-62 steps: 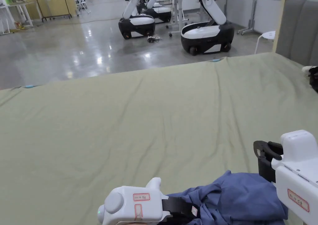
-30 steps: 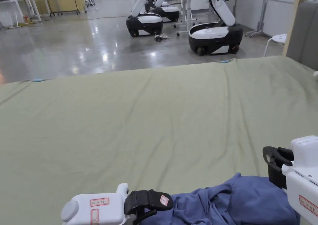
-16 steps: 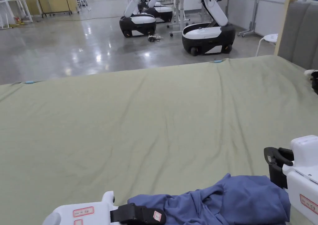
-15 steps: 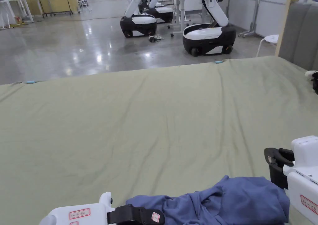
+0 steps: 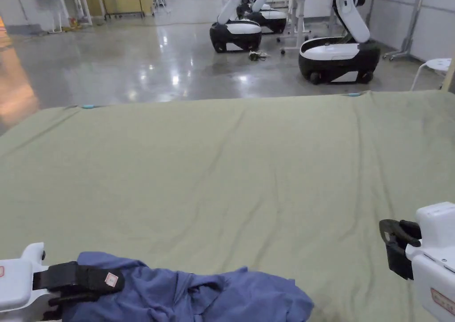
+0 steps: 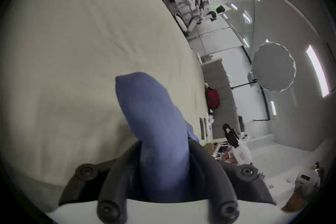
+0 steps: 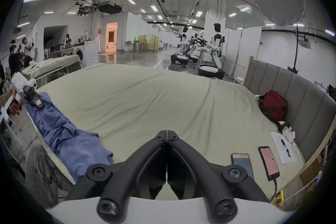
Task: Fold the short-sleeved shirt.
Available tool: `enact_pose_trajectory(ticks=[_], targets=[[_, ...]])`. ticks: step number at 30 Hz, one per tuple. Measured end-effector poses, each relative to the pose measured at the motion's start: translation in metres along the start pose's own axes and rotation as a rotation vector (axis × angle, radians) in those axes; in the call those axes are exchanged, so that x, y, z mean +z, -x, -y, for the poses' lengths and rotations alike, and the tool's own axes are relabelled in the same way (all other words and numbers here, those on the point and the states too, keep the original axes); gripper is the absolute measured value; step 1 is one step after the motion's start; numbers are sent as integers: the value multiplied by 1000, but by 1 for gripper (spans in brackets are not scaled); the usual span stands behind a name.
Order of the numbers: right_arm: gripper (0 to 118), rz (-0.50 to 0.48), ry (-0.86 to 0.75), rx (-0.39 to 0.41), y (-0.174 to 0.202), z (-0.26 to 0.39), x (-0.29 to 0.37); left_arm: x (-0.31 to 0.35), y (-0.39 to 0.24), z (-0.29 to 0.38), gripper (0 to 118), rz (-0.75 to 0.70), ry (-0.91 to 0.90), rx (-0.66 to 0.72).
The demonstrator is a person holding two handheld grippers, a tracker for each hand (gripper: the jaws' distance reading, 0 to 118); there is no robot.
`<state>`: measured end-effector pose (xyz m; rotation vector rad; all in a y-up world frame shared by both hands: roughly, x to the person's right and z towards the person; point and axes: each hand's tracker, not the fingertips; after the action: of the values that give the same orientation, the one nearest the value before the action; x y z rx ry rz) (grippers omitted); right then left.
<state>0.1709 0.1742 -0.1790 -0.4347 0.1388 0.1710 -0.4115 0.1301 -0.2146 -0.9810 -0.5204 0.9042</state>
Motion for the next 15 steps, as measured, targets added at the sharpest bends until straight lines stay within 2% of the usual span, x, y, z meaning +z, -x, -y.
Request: enact_pose_trajectory(ticks=[3, 5, 12, 13, 14, 15], targets=[[3, -13, -1, -1, 6, -1, -5, -5, -10, 6, 20, -43, 4, -27], [3, -27, -8, -17, 7, -1, -6, -25, -22, 17, 20, -58, 32, -100], [3, -35, 12, -13, 3, 5, 1, -143, -87, 42, 21, 130, 239, -238], [3, -27, 13, -18, 0, 6, 3, -163, -90, 39, 24, 139, 268, -252], [3, -19, 15, -23, -3, 8, 5, -178, -89, 37, 37, 144, 278, -252], [3, -13, 16, -30, -7, 10, 7, -198, -96, 40, 57, 155, 307, -268]])
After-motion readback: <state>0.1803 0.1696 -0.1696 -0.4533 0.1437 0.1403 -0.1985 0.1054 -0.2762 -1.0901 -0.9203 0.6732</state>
